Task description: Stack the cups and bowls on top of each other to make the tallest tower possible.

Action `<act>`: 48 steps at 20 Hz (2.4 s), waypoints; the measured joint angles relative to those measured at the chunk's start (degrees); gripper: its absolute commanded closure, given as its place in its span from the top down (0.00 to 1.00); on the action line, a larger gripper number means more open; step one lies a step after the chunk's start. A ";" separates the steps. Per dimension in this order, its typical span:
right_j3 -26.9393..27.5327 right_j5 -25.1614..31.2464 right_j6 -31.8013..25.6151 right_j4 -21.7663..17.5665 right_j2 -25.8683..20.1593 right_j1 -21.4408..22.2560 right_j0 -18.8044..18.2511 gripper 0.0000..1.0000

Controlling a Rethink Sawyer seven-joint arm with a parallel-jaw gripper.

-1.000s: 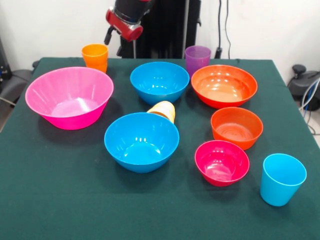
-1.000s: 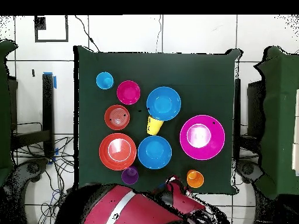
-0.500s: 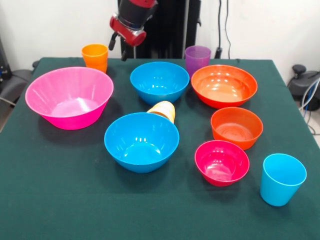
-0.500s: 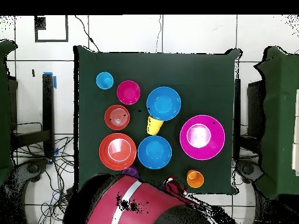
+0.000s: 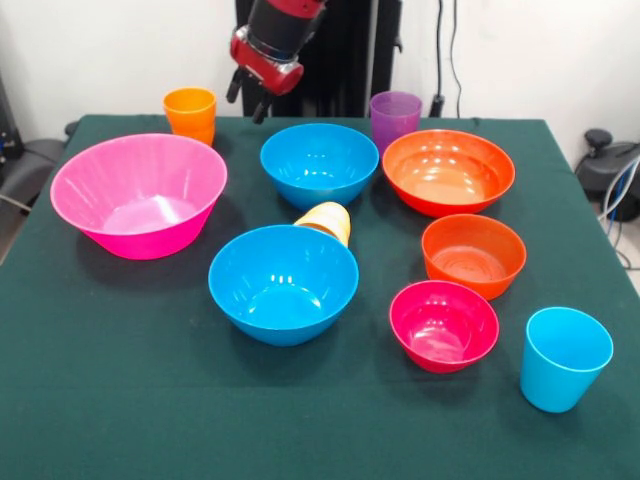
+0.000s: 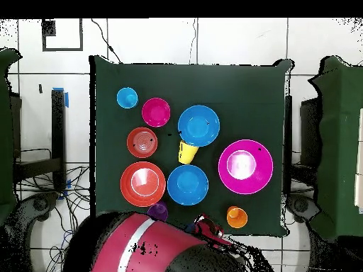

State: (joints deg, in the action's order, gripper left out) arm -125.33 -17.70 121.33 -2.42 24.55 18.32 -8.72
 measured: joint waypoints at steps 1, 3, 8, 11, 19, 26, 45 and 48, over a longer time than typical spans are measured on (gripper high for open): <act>0.00 0.00 0.00 0.01 0.15 0.19 0.67 1.00; -0.01 0.01 0.00 0.00 0.48 0.70 1.90 1.00; -0.02 1.58 0.00 0.00 1.62 3.34 4.41 1.00; -0.02 3.55 0.00 -0.02 2.51 5.25 5.23 1.00; 0.86 9.86 0.00 -0.50 3.86 9.16 5.58 1.00; 2.53 11.22 0.00 -2.53 3.86 10.48 5.04 1.00; 3.32 11.22 0.00 -3.95 3.86 10.50 3.92 1.00; 3.33 11.22 0.00 -3.95 3.86 10.50 3.94 1.00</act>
State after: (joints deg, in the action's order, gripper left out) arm -122.00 -6.48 121.33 -6.37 28.41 28.83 -4.79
